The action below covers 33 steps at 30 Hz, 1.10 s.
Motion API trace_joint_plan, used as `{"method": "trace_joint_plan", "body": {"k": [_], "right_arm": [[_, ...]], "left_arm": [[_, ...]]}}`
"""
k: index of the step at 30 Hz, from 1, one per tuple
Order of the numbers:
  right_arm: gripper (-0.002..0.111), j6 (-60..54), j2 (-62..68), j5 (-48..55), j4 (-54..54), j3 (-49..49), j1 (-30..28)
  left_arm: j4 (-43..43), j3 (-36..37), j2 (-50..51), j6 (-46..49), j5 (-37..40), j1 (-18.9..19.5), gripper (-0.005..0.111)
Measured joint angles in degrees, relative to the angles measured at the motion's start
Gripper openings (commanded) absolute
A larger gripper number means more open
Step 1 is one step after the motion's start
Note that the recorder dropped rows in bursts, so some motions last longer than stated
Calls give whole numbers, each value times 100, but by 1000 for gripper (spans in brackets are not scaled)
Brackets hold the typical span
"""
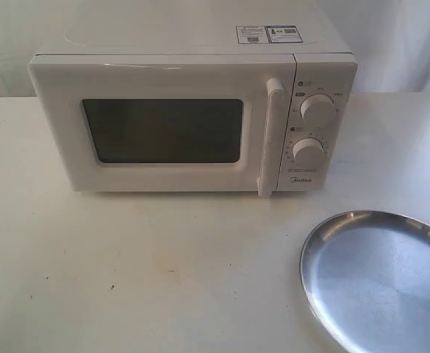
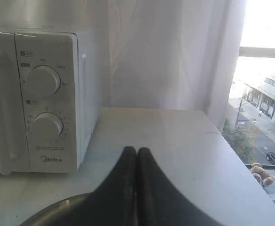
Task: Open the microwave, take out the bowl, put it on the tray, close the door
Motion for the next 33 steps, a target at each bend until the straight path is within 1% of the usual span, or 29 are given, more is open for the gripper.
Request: {"method": "trace_joint_plan", "body": {"k": [5, 7, 12, 14, 19, 22, 23, 29, 33], "right_arm": [[0, 0, 0, -23, 0, 0, 0], [0, 77, 0, -382, 0, 0, 0], [0, 459, 0, -1900, 0, 0, 0], [0, 980, 0, -2549, 0, 0, 0], [0, 2861, -5, -3397, 0, 0, 0], [0, 3676, -5, -3550, 0, 0, 0], [0, 3765, -5, -3550, 0, 0, 0], [0, 3962, -5, -2906, -37, 0, 0], [0, 3962, -5, -2763, -37, 0, 0]], "left_arm": [[0, 0, 0, 0, 0, 0, 0], [0, 0, 0, 0, 0, 0, 0], [0, 0, 0, 0, 0, 0, 0], [0, 0, 0, 0, 0, 0, 0], [0, 0, 0, 0, 0, 0, 0], [0, 0, 0, 0, 0, 0, 0], [0, 0, 0, 0, 0, 0, 0], [0, 0, 0, 0, 0, 0, 0], [0, 0, 0, 0, 0, 0, 0]]}}
